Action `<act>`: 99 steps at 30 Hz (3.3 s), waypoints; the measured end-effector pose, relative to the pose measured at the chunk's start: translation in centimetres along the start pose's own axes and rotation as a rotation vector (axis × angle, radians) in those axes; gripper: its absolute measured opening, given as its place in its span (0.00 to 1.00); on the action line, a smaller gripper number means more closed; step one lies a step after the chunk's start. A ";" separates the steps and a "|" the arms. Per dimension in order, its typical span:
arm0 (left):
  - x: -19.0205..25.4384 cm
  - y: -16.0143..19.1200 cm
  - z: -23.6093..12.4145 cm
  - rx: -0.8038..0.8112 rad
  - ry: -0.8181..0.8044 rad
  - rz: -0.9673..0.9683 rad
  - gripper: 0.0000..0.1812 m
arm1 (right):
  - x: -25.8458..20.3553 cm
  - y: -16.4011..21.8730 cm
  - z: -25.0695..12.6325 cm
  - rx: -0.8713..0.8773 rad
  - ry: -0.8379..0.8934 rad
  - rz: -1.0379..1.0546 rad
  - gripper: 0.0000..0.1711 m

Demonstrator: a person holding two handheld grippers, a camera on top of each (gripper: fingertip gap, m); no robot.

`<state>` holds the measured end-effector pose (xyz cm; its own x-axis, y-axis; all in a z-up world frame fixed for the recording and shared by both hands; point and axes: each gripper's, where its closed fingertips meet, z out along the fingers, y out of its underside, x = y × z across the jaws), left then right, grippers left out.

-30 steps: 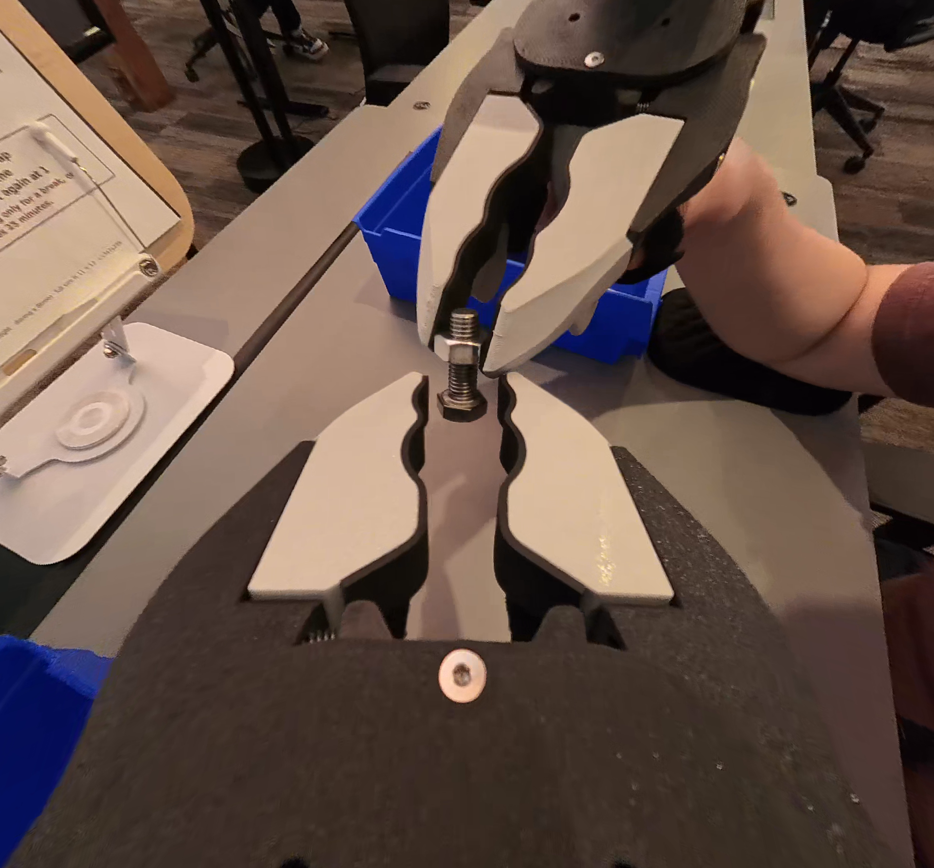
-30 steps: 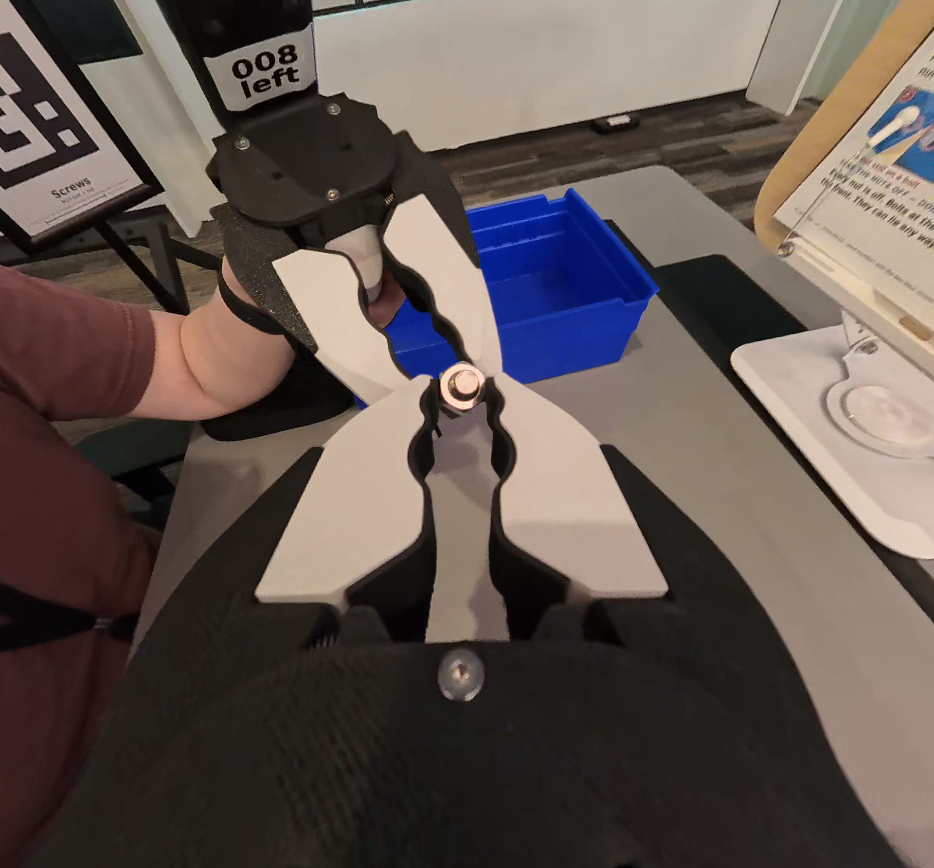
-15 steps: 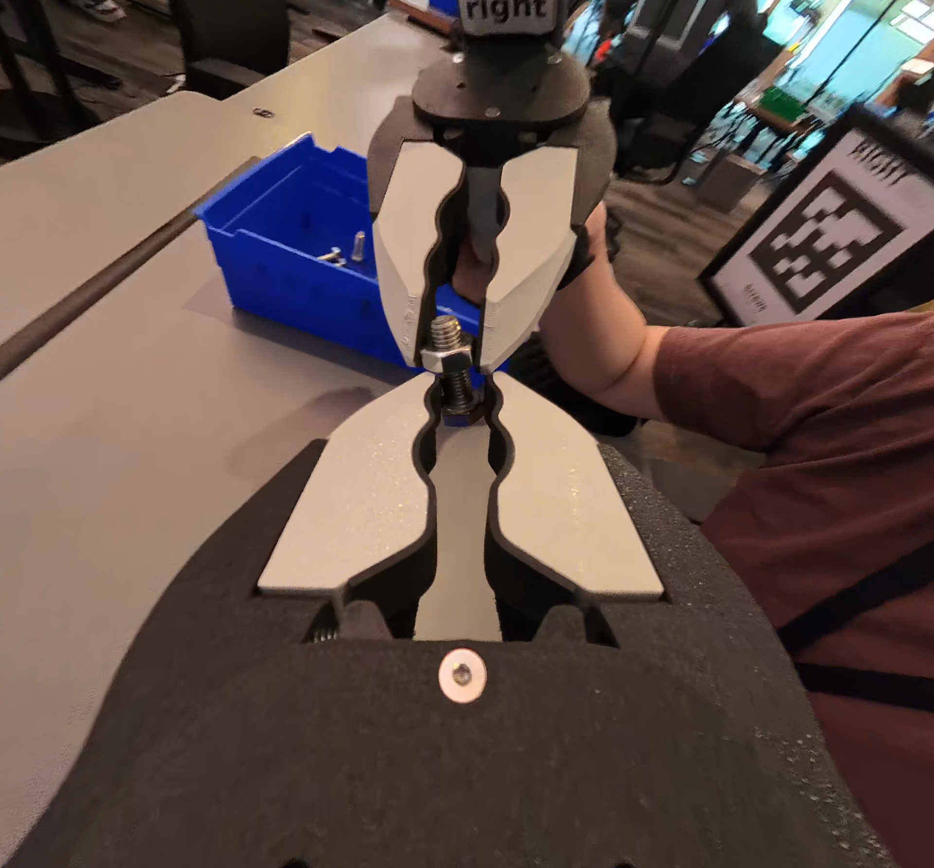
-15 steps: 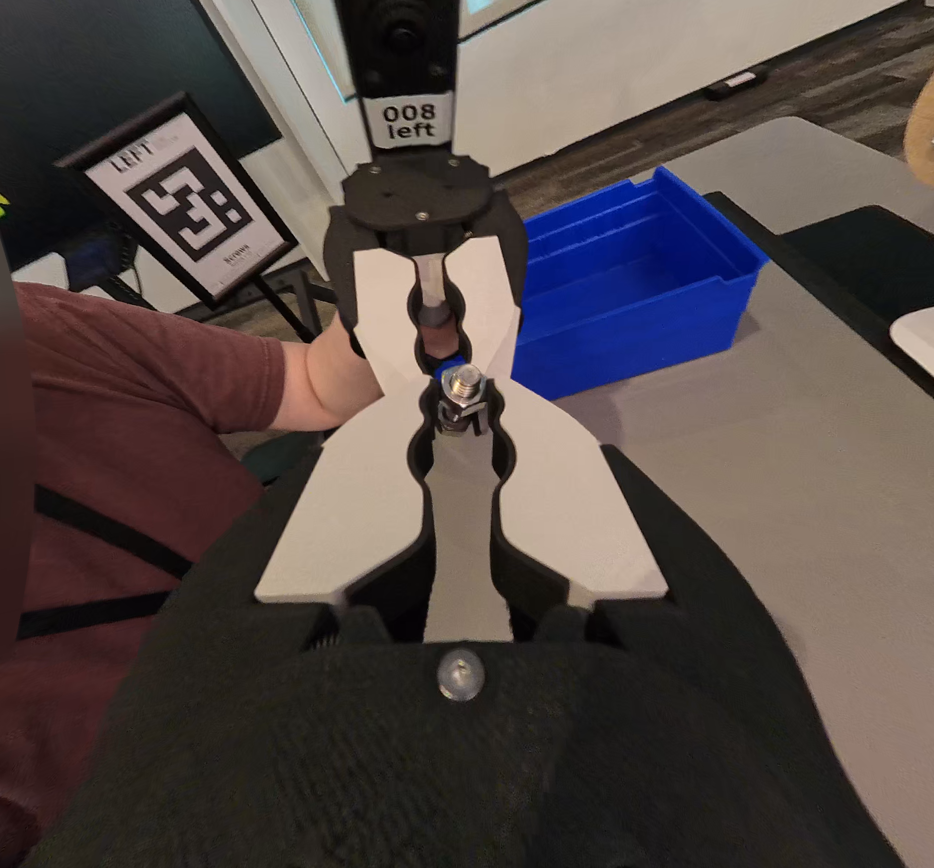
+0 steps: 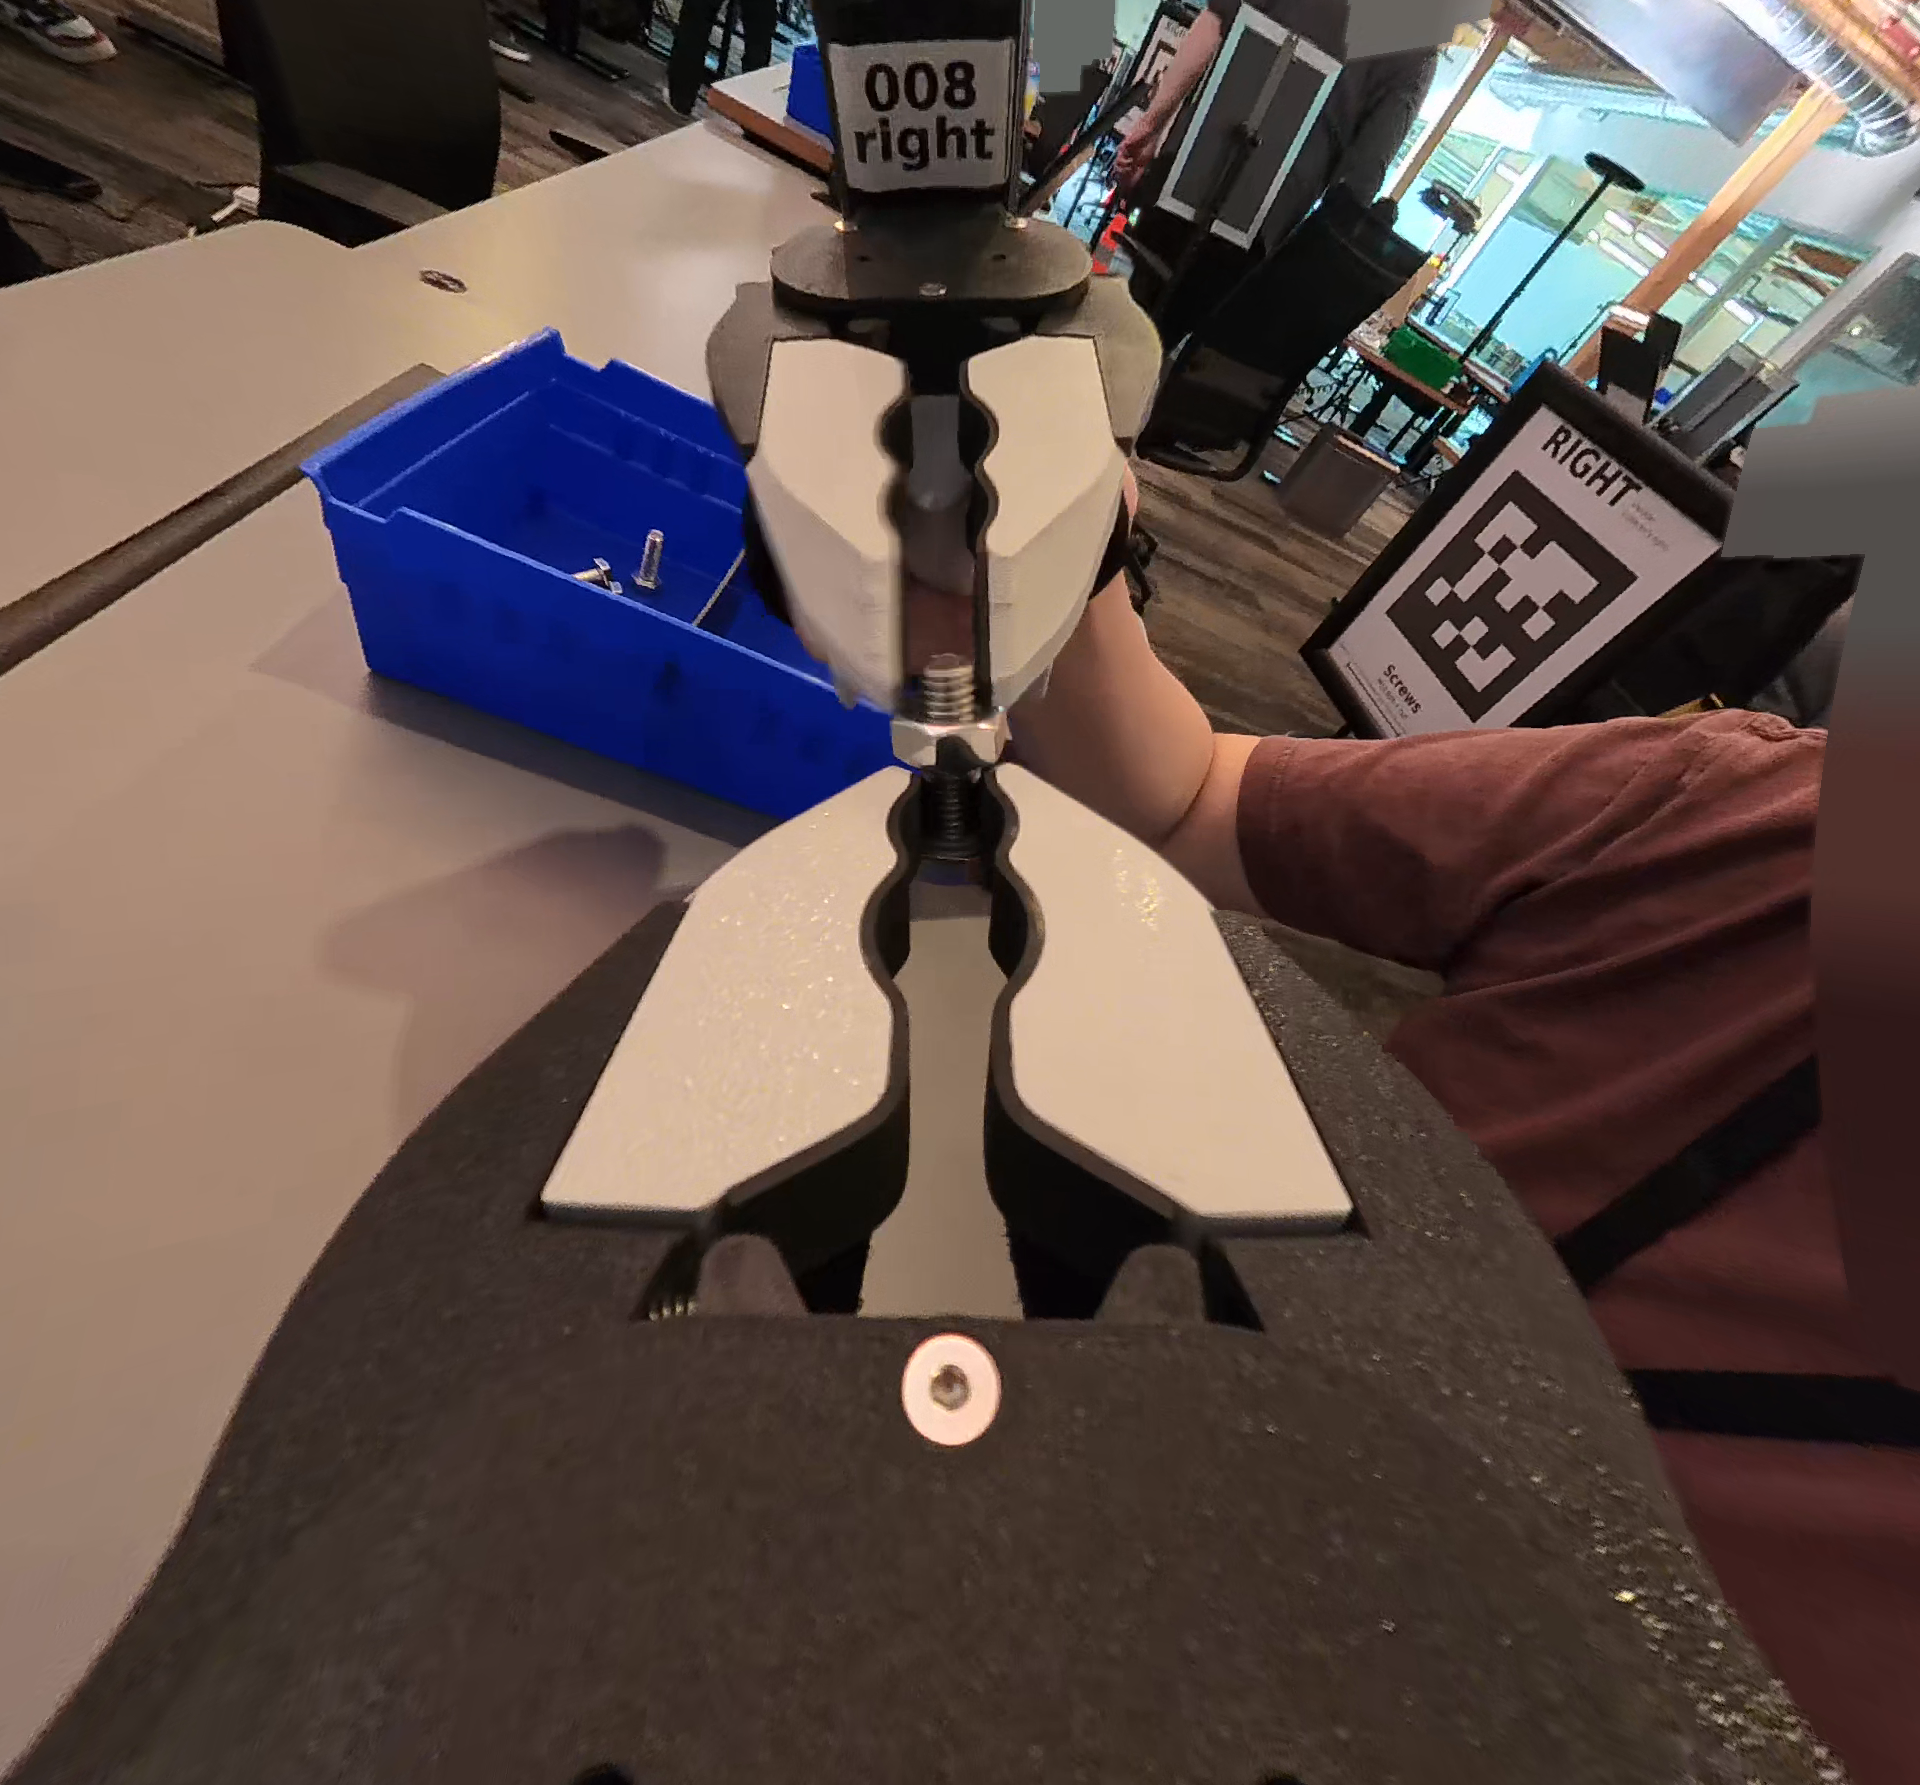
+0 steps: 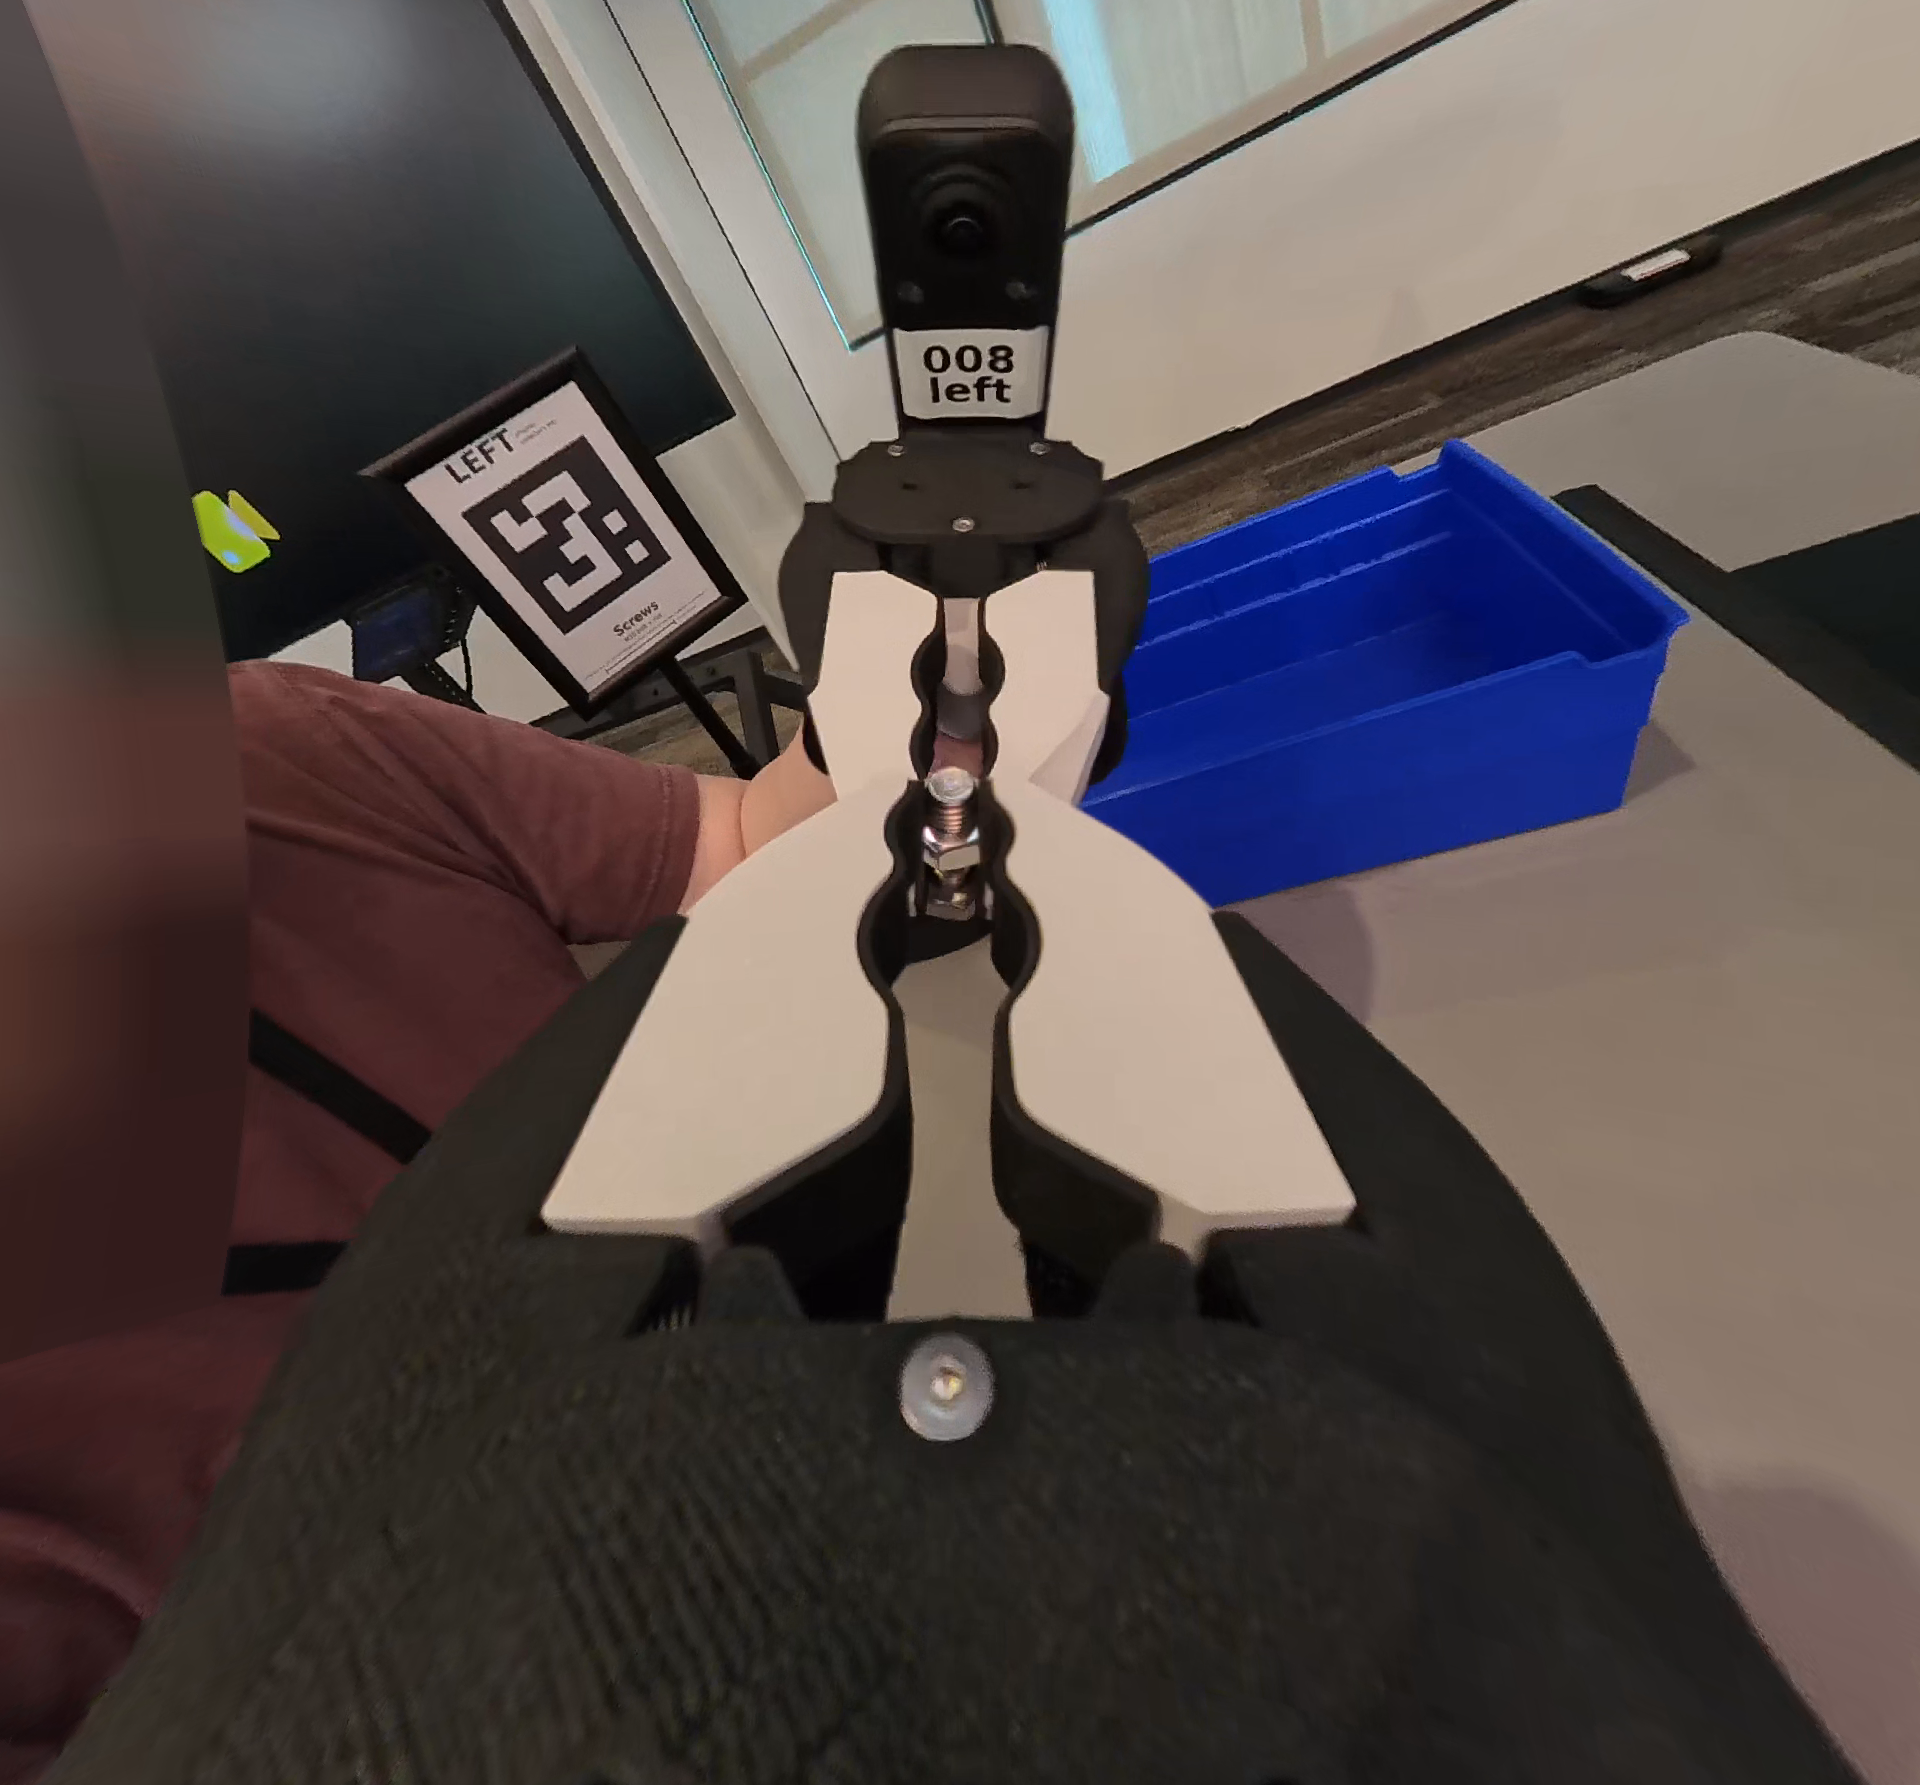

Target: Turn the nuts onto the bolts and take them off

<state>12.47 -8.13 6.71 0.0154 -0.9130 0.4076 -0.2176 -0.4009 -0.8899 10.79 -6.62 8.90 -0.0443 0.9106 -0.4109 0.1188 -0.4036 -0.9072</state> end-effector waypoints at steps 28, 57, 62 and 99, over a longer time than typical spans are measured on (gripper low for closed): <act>1.2 -2.2 -1.7 0.099 -0.073 0.212 0.05 | -1.7 -2.1 0.7 0.135 0.038 -0.173 0.16; 3.7 -2.7 -1.8 0.126 0.031 0.188 0.05 | -2.1 -2.8 0.1 0.191 -0.025 -0.130 0.16; 3.9 -2.9 -2.3 0.132 0.053 0.167 0.05 | -2.9 -2.9 0.0 0.193 -0.075 -0.123 0.20; 4.4 -2.6 -1.7 0.101 0.030 0.206 0.05 | -5.2 -2.4 1.3 0.163 -0.112 -0.209 0.20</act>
<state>11.41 -10.95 11.13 -0.0482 -0.9744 0.2198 -0.1142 -0.2132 -0.9703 9.45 -10.46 13.07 -0.1610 0.9638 -0.2125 -0.0647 -0.2252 -0.9722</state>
